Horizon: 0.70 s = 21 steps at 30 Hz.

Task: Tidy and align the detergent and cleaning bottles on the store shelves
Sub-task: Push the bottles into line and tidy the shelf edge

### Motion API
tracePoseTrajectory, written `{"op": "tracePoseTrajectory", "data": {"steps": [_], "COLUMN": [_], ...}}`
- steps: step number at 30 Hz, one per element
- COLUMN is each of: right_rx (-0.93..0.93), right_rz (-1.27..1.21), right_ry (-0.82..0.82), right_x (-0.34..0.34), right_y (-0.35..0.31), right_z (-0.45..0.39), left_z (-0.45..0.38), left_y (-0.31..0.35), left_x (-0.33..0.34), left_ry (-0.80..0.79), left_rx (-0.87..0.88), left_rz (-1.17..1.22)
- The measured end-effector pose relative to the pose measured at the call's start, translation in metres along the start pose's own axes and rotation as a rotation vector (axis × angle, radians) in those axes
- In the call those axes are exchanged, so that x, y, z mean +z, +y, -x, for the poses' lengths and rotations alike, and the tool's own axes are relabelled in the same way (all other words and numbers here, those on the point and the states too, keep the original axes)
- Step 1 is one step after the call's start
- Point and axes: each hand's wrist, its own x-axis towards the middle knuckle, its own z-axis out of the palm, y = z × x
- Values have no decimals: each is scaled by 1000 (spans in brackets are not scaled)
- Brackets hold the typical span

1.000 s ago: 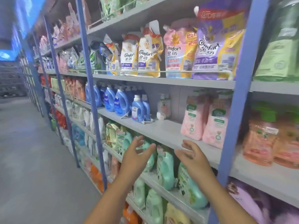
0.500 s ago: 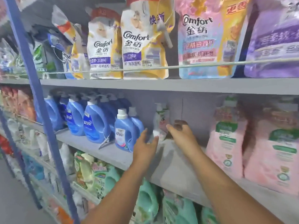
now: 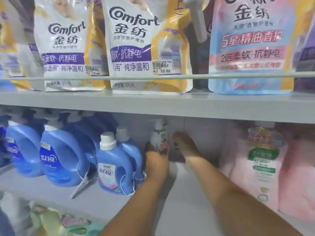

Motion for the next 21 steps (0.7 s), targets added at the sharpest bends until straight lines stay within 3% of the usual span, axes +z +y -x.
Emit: {"op": "tracePoseTrajectory", "data": {"steps": [6,9,13,17,21], "right_rx": [-153,-165,-179,18,137], "right_rz": [82,110,137,52,161], "right_ry": [44,74,104,174,214], "right_x": [25,37,45,38,9], "right_y": [4,2,-1,8,18], "right_z": [-5,-6,-9,-6,14], "left_z": [50,75,80,71,66], "left_y": [-6,-10,-24,-34,-40], "left_x": [-33,-49,-60,-75,-86], "left_ry": [11,-38,-50,-151,-278], "left_rx": [133,164,194,158,202], "left_rz": [21,152,90,152,168]}}
